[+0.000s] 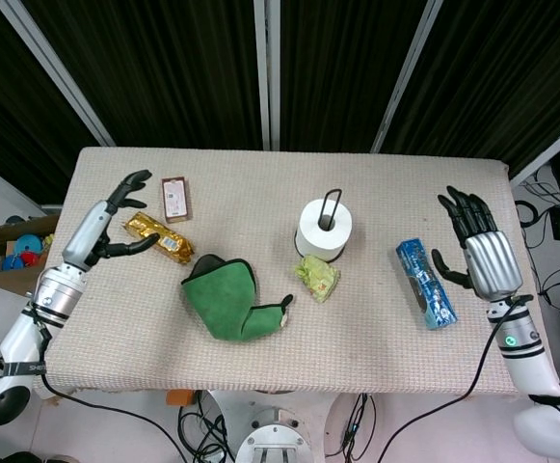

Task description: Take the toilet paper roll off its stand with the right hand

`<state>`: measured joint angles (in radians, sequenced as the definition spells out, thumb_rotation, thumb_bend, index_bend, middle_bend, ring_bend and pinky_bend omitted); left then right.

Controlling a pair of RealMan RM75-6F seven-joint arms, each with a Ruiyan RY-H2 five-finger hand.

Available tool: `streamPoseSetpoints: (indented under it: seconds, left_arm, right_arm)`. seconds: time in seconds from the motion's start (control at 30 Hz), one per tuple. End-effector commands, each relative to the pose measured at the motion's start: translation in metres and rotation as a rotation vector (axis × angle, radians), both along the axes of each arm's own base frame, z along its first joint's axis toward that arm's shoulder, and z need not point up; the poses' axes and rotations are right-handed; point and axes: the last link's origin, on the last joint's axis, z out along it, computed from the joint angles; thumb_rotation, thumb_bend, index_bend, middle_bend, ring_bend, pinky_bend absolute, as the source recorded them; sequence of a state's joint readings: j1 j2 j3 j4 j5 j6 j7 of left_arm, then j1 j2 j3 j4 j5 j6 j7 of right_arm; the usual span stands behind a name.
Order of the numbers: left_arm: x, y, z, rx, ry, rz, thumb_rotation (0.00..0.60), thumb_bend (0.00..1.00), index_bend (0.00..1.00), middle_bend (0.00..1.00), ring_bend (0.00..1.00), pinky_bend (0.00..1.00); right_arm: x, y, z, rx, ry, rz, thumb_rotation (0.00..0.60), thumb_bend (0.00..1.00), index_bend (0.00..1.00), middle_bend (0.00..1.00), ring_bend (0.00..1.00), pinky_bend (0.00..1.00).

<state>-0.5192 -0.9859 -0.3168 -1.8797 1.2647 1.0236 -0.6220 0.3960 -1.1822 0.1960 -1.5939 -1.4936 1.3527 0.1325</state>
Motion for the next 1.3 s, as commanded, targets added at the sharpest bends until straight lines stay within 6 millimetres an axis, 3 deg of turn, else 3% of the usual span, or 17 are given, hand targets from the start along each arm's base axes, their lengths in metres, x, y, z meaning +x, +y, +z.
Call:
streamPoseSetpoints:
  seconds: [0.03, 0.23, 0.5, 0.87, 1.3]
  left_arm:
    - [-0.004, 0.002, 0.000, 0.007, 0.032, 0.008, 0.313, 0.14, 0.07, 0.06, 0.11, 0.25]
    - [-0.012, 0.004, -0.002, 0.029, 0.050, 0.019, 0.313, 0.15, 0.07, 0.06, 0.11, 0.23]
    - [-0.023, 0.001, -0.009, 0.074, 0.153, 0.003, 0.310, 0.16, 0.07, 0.06, 0.11, 0.23]
    - [-0.040, -0.003, -0.022, 0.206, 0.426, -0.090, 0.313, 0.16, 0.07, 0.06, 0.11, 0.23]
    - [-0.057, -0.001, -0.019, 0.270, 0.535, -0.110, 0.313, 0.16, 0.07, 0.06, 0.11, 0.23]
  right_arm:
    - [-0.006, 0.000, -0.007, 0.069, -0.014, -0.086, 0.600, 0.32, 0.00, 0.00, 0.00, 0.00]
    - [-0.014, -0.004, -0.031, 0.262, -0.094, -0.271, 0.600, 0.22, 0.00, 0.00, 0.00, 0.00]
    - [-0.014, -0.019, -0.067, 0.362, -0.283, -0.338, 0.600, 0.11, 0.00, 0.00, 0.00, 0.00]
    - [-0.012, -0.047, -0.096, 0.414, -0.432, -0.352, 0.600, 0.10, 0.00, 0.00, 0.00, 0.00]
    - [0.018, -0.080, -0.136, 0.471, -0.456, -0.351, 0.600, 0.11, 0.00, 0.00, 0.00, 0.00]
